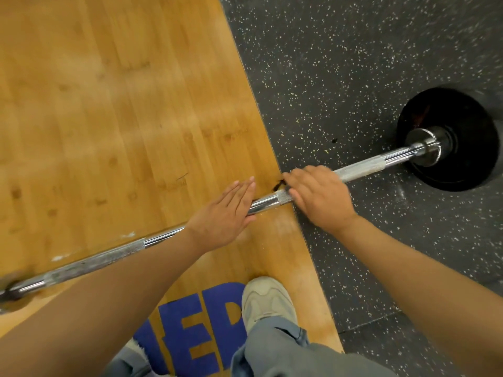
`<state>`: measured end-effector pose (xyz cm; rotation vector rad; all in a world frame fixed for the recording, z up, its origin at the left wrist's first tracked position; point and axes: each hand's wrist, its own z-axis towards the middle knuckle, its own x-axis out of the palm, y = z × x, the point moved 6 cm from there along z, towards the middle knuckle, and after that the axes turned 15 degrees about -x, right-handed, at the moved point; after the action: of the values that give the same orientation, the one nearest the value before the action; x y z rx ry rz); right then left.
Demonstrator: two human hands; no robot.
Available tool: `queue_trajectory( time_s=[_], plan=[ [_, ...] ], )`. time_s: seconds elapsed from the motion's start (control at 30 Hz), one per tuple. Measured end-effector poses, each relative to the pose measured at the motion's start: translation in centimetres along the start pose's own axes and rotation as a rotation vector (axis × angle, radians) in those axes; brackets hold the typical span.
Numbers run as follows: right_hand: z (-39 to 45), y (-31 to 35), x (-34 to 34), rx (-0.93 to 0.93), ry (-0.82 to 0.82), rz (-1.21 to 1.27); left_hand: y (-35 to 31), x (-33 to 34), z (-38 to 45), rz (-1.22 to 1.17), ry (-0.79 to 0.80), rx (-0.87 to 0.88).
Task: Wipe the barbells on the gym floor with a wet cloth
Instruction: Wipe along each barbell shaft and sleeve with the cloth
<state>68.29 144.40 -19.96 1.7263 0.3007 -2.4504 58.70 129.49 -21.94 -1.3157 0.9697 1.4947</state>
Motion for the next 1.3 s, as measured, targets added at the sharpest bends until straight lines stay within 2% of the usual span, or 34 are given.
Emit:
queue_trajectory(
  time_s=[0.07, 0.17, 0.2, 0.27, 0.33, 0.4, 0.5, 0.57, 0.63, 0.7, 0.8, 0.87, 0.93, 1.0, 1.03, 1.1, 1.17, 1.23, 1.3],
  plan=[
    [-1.2, -1.6, -0.5, 0.152, -0.023, -0.028, 0.1, 0.1, -0.1, -0.002, 0.009, -0.003],
    [-0.4, -0.2, 0.1, 0.360, -0.079, -0.050, -0.1, 0.3, 0.1, -0.010, 0.007, 0.006],
    [0.5, 1.1, 0.7, 0.342, -0.080, -0.041, 0.0, 0.3, 0.1, -0.010, 0.004, 0.008],
    [1.5, 3.1, 1.3, 0.181, -0.045, -0.041, 0.2, 0.2, 0.1, -0.008, 0.003, 0.006],
    [1.3, 2.3, 0.9, -0.020, 0.018, -0.036, 0.3, 0.2, 0.1, -0.028, 0.007, 0.007],
    [-0.2, 0.0, 0.4, -0.085, 0.073, -0.016, 0.3, 0.2, 0.0, -0.048, -0.003, 0.018],
    [-2.0, -3.0, -0.9, 0.170, 0.018, -0.039, 0.0, 0.2, -0.3, -0.043, -0.051, 0.087],
    [-1.6, -2.3, -0.8, 0.355, -0.055, -0.070, -0.1, 0.2, -0.4, -0.046, -0.047, 0.157],
    [-0.3, -0.6, -0.1, 0.442, -0.085, -0.064, -0.3, 0.0, -0.8, -0.026, -0.057, 0.219],
    [0.9, 0.5, 0.2, 0.348, -0.068, -0.015, -0.4, -0.1, -1.0, -0.002, -0.078, 0.270],
    [0.4, 0.0, 0.0, 0.057, 0.036, 0.018, -0.3, -0.1, -1.2, -0.019, -0.053, 0.278],
    [-0.5, -1.9, -0.4, 0.015, 0.061, 0.012, -0.2, -0.1, -1.1, -0.050, -0.040, 0.264],
    [-0.9, -3.3, -0.8, 0.200, -0.008, -0.005, -0.1, -0.1, -0.9, -0.098, -0.025, 0.234],
    [-0.2, -2.1, -0.6, 0.433, -0.092, -0.046, 0.0, -0.1, -0.7, -0.153, -0.025, 0.203],
    [0.4, -0.8, -0.2, 0.489, -0.118, -0.050, 0.0, -0.1, -0.6, -0.172, -0.027, 0.189],
    [1.7, 1.7, 0.5, 0.426, -0.110, 0.004, 0.0, -0.3, -0.4, -0.197, -0.006, 0.174],
    [1.9, 2.6, 0.6, 0.230, -0.042, 0.045, 0.0, -0.5, -0.4, -0.224, 0.047, 0.169],
    [1.3, 1.9, 0.5, 0.019, 0.040, 0.048, 0.2, -0.6, -0.4, -0.262, 0.084, 0.154],
    [0.3, 0.2, 0.1, -0.074, 0.081, 0.058, 0.3, -0.7, -0.4, -0.290, 0.095, 0.142]
  ],
)
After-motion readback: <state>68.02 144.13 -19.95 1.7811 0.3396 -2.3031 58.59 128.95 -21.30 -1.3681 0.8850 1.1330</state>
